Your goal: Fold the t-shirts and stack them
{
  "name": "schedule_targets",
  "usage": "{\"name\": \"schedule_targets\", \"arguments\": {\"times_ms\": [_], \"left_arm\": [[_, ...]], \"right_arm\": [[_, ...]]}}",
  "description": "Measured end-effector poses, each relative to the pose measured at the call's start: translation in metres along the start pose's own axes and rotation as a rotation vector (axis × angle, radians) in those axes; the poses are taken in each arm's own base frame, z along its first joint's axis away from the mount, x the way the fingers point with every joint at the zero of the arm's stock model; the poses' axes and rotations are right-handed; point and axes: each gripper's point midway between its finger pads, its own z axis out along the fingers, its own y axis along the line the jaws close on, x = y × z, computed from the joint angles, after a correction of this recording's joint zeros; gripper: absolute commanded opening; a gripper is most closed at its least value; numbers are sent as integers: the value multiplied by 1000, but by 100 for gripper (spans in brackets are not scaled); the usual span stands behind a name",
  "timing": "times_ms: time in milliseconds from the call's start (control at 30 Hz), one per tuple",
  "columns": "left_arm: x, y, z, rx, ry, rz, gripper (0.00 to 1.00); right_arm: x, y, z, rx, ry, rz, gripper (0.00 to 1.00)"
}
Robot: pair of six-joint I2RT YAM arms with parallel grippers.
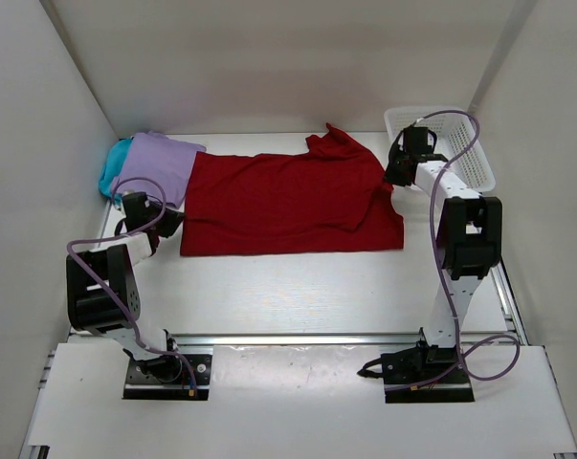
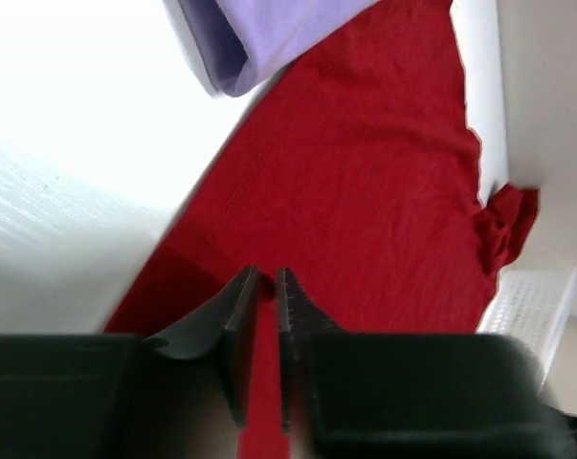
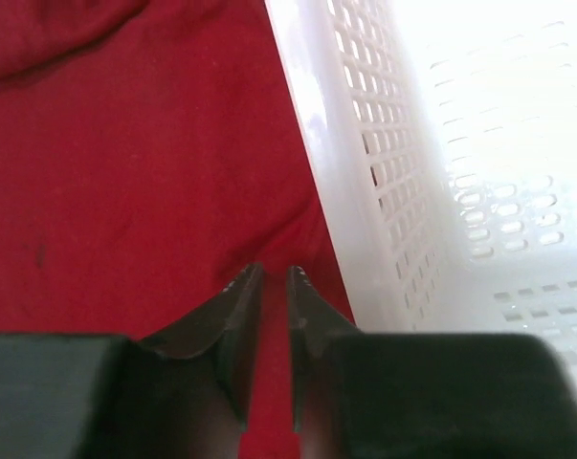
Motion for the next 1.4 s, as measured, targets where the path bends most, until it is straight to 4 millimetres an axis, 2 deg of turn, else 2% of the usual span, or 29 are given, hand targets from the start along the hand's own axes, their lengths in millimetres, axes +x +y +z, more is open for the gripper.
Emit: {"name": "schedule_targets", "arguments": {"times_ms": [33,100,167,267,333,433,500,567,633,733,833,900,1033,1133,1167,1233,1333,1400], "left_arm": [[-1,-1,0,4,-3,1,29],[-3,-3,0,6,-9,0,32],[-6,-6,0,12,-16,1,33],[-9,-10,-8,22,-36,2,32],[-9,-12,-21,39,-61,3,31],[2,-10,-47,65,-86,19,32],[14,-6,-58,77,-85,45,33],[28,8,-65,65,-69,61,33],[38,33,-68,17,-58,49,37],[53,72,-70,-72,-31,15,39],[62,84,-69,-112,0,9,39],[65,86,-66,-119,11,10,38],[64,81,-58,-104,18,4,35],[64,78,-52,-90,21,-10,33],[64,77,-51,-87,20,-13,29],[64,76,-49,-87,23,-20,19],[66,75,-46,-92,30,-25,0],[66,73,-44,-93,29,-25,0]], "right_arm": [[-1,0,-1,-1,-4,2,19],[-2,1,-4,-4,-14,9,30],[-4,1,-12,-7,-28,17,31],[-6,7,-35,-34,-76,43,19],[1,10,-55,-66,-122,76,1],[32,9,-82,-105,-160,136,0],[54,4,-89,-124,-175,169,0],[87,-9,-89,-115,-143,201,4],[121,-31,-86,-74,-99,249,13],[146,-61,-84,-2,-67,306,28],[144,-76,-85,36,-87,328,40],[139,-77,-85,37,-109,322,42],[137,-80,-84,35,-120,319,41],[143,-83,-82,41,-110,317,40],[147,-83,-81,41,-100,318,40],[155,-85,-79,36,-79,324,37],[162,-83,-77,16,-60,330,1],[161,-83,-76,-2,-58,347,0]]}}
